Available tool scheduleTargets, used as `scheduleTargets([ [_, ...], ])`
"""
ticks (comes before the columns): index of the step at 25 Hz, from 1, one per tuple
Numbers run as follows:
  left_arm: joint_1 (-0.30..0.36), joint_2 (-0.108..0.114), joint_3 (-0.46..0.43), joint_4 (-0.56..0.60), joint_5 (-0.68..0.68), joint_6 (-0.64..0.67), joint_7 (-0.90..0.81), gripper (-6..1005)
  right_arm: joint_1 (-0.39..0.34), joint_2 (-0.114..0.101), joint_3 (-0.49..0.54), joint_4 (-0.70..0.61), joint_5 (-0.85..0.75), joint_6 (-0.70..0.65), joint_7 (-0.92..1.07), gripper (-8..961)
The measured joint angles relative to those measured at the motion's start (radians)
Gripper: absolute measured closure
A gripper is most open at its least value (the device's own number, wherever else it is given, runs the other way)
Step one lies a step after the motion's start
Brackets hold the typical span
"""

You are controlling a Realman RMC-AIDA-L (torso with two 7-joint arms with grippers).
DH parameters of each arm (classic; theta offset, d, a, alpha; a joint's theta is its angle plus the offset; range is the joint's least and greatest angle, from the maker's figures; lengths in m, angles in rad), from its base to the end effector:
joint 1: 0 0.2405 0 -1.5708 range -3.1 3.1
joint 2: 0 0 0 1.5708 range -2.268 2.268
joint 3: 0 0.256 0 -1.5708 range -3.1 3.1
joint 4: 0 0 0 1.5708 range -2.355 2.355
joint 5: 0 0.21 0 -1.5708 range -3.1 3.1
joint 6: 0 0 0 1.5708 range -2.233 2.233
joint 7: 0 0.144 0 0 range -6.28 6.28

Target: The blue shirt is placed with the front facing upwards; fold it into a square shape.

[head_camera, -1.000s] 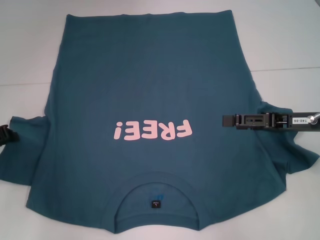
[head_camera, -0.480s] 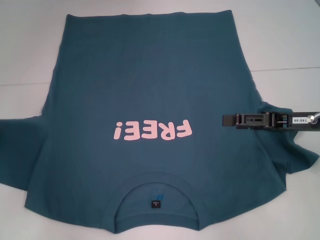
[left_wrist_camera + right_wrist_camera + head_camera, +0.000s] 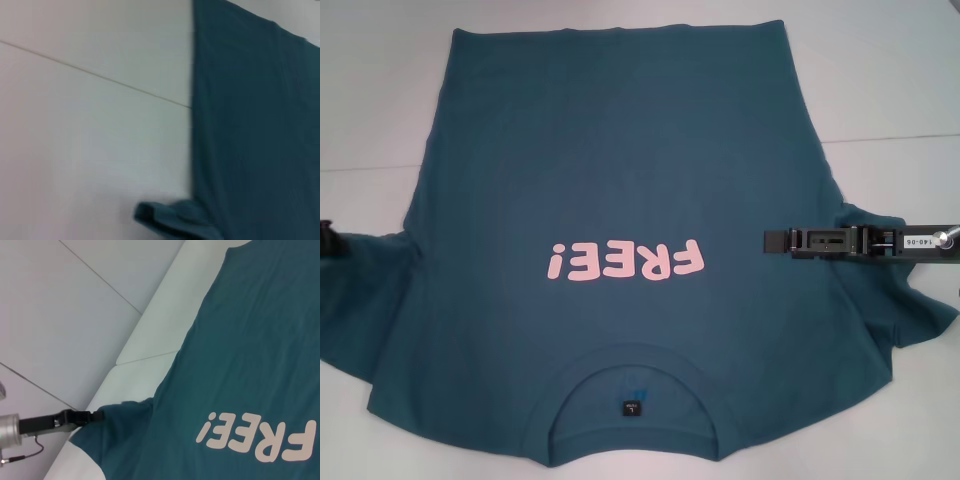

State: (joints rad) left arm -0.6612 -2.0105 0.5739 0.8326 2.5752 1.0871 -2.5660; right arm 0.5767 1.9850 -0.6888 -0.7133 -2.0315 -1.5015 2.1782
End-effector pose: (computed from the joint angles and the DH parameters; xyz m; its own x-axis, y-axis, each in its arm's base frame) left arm -0.3182 0.4115 0.0854 0.1954 0.7795 0.5952 0.9354 0.0342 -0.3519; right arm 0.2662 0.3642 0.0464 0.3383 -0.7978 -0.4990 -0.8984 -0.4316 0.0809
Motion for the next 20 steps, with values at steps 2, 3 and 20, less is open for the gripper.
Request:
scheduleTargets([
  [2,-0.013,0.000,0.018,0.045,0.002,0.070,-0.035,984,0.000,0.000,-0.002,0.000,-0.001,0.000,0.000,15],
  [3,-0.016,-0.002,0.031,0.068,0.003,0.095,-0.052,984,0.000,0.000,-0.004,0.000,-0.001,0.000,0.000,14],
  [20,-0.144,-0.052,0.183,-0.049,0.005,0.012,-0.222,983,0.003,-0.001,-0.001,0.037,-0.004,0.003,-0.026,15],
])
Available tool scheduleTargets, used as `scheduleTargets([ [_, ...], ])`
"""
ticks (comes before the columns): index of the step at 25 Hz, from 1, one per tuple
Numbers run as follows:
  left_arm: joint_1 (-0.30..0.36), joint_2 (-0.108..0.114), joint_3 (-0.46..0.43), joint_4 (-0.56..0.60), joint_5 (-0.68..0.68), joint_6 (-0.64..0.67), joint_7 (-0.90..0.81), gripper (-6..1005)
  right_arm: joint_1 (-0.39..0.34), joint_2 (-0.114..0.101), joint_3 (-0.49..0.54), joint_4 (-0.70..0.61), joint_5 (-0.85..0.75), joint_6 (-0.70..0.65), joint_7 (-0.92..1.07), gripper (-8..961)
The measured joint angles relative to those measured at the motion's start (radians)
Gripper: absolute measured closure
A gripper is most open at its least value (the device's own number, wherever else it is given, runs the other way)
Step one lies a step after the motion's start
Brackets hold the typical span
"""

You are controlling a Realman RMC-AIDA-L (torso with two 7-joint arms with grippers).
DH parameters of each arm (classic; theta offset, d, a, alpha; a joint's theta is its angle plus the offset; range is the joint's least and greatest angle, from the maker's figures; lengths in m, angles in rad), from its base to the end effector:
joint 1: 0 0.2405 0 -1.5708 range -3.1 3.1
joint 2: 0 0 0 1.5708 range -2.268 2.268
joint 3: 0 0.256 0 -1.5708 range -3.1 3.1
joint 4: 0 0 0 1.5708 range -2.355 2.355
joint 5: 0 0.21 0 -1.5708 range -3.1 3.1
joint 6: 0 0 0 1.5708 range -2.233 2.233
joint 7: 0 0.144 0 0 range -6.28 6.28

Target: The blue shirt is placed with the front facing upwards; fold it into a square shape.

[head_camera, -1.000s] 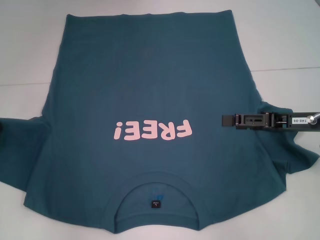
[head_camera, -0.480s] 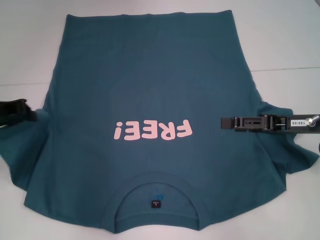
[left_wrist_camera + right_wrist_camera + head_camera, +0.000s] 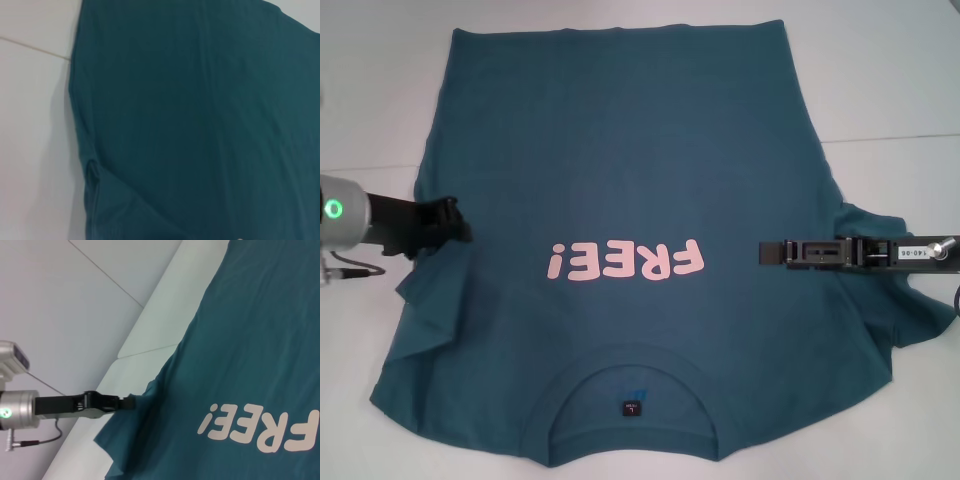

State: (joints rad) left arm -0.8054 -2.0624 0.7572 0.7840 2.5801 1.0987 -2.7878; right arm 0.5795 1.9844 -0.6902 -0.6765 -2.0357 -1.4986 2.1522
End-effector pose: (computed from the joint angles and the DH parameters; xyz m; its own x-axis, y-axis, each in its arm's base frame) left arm -0.2409 0.4390 0.0254 0.1750 0.8551 0.4880 0.9593 -0.0365 -0.2800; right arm 0.2692 0.3612 0.0395 0.3394 -0.8053 -0.4862 -0.8972 -0.4324 0.0899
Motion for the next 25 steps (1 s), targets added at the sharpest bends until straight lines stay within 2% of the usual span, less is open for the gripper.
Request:
scheduleTargets([
  [6,-0.013,-0.011,-0.005,-0.061,-0.008,-0.098,-0.007,982,-0.004,0.001,0.002,0.003,0.000,0.000,0.000,15],
  [11,-0.032,-0.001,0.004,-0.112,-0.011,-0.098,0.029,982,-0.004,0.001,0.002,0.004,0.000,-0.002,0.000,15],
  [14,-0.033,-0.012,0.004,-0.102,-0.013,-0.093,0.047,982,-0.004,0.001,0.001,0.005,0.000,0.001,0.000,14],
  [18,-0.026,-0.028,0.004,-0.068,-0.056,-0.071,0.089,845,-0.004,0.001,0.001,0.005,0.000,0.003,0.000,14],
  [25,-0.024,-0.028,0.000,-0.040,-0.074,-0.025,0.103,578,-0.004,-0.001,0.002,0.005,0.000,0.011,0.000,14],
])
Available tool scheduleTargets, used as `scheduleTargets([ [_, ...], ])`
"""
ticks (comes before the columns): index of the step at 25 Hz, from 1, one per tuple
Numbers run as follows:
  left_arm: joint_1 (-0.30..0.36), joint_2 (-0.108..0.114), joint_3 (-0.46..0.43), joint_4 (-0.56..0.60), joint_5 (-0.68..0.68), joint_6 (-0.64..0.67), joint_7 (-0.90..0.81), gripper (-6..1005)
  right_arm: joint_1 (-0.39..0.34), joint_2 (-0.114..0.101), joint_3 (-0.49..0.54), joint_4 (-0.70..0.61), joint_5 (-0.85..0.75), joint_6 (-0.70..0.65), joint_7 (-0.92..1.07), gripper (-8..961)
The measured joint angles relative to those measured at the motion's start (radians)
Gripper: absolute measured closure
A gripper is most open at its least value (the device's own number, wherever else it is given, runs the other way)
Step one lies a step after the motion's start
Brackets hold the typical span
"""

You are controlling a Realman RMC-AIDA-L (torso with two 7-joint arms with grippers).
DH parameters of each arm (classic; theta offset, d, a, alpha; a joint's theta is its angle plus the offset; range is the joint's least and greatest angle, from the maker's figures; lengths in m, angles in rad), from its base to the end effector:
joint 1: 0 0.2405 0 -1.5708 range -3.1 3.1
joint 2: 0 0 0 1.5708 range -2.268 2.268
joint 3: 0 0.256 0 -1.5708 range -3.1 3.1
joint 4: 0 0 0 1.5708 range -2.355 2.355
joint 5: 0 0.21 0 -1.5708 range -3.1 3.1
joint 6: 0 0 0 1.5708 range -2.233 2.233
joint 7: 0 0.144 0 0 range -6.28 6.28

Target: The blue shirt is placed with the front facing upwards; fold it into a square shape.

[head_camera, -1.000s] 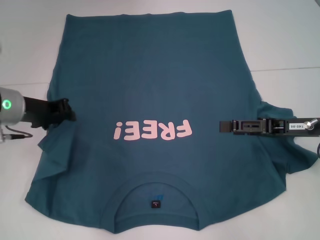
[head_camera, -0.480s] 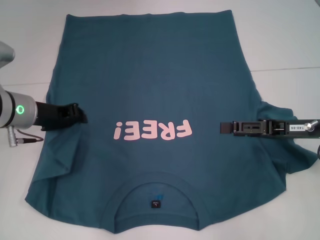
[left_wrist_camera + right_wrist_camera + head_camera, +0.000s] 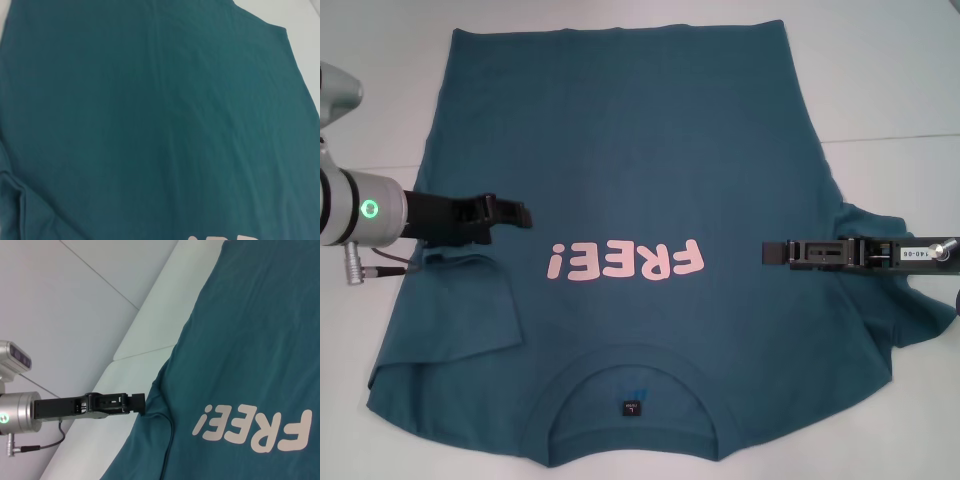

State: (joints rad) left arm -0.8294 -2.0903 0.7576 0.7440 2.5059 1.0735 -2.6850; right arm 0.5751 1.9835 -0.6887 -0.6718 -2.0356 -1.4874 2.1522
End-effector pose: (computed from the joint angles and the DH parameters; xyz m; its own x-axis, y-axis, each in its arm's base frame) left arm -0.2232 0.4404 0.0043 0.2356 0.8484 0.4740 0.9619 -0.1340 -0.2383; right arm 0.2723 0.3610 0.0395 0.3302 -0.8059 -0.4913 -0.9029 -0.4215 0.0846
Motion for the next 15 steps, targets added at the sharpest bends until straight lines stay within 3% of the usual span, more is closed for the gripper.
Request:
scheduleTargets([
  [5,0.048,0.009,-0.014,0.037,-0.106,0.041,0.039,371,0.000,0.000,-0.003,0.000,0.000,0.001,0.000,15],
  [8,0.084,0.029,-0.015,0.041,-0.171,0.062,0.045,143,0.000,-0.001,0.000,0.000,0.000,0.001,0.000,15],
  [11,0.112,0.047,-0.017,0.028,-0.169,0.063,0.000,119,0.000,-0.004,0.000,0.000,0.000,-0.003,0.000,15],
  [15,0.150,0.044,-0.029,0.030,-0.172,0.058,-0.048,87,0.000,-0.009,-0.006,0.000,0.000,-0.009,0.000,15],
])
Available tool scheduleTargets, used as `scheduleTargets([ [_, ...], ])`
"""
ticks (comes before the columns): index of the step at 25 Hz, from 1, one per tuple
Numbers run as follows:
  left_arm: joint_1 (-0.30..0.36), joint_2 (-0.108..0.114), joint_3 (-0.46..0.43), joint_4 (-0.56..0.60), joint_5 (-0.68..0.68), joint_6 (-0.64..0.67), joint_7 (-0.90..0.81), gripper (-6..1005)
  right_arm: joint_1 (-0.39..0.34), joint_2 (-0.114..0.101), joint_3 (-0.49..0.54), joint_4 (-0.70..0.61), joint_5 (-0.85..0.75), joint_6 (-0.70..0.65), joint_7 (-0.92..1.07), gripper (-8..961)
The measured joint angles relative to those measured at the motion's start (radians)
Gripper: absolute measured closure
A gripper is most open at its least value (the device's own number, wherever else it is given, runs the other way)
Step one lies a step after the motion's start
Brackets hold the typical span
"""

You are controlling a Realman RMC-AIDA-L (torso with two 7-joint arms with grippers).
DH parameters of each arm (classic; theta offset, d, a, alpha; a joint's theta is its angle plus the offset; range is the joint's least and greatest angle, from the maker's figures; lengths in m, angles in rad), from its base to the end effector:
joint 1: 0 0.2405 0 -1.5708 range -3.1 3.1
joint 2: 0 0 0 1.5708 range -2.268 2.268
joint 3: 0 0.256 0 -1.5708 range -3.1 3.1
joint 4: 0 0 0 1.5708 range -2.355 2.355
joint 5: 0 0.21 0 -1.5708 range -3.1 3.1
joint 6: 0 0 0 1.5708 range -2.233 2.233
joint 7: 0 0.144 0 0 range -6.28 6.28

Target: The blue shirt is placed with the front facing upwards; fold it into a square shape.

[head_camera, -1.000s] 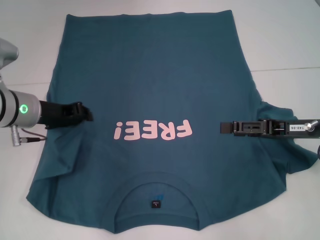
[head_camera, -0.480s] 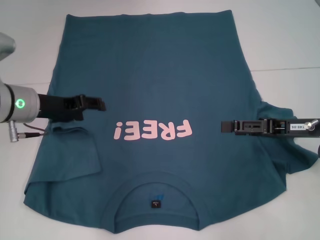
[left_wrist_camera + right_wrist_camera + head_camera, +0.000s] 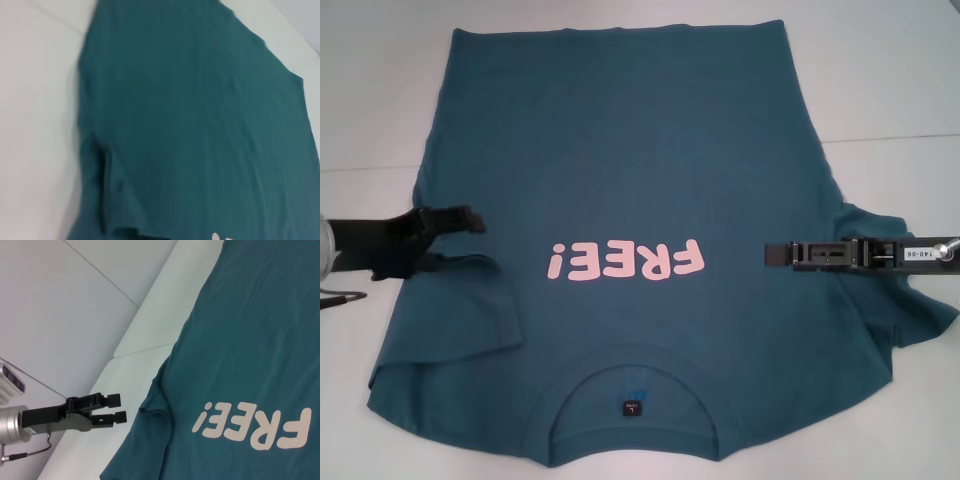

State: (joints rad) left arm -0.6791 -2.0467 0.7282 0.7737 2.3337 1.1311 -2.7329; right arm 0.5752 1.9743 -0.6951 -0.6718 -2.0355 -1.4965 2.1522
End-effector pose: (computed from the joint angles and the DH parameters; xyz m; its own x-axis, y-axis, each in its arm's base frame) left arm -0.2693 0.4148 0.0328 0.0017 0.8284 0.5602 0.9973 0.0399 -0.0621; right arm 0.2727 0.3607 0.0423 0.3390 -0.8071 -0.4835 -0.9006 -0.4270 0.0814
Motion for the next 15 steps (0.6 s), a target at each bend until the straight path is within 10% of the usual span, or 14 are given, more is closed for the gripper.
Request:
scheduleTargets([
  [15,-0.009,-0.029,-0.010,-0.068,0.008,-0.187,0.039,63,-0.006,-0.004,0.005,0.022,0.000,-0.002,0.006,14],
])
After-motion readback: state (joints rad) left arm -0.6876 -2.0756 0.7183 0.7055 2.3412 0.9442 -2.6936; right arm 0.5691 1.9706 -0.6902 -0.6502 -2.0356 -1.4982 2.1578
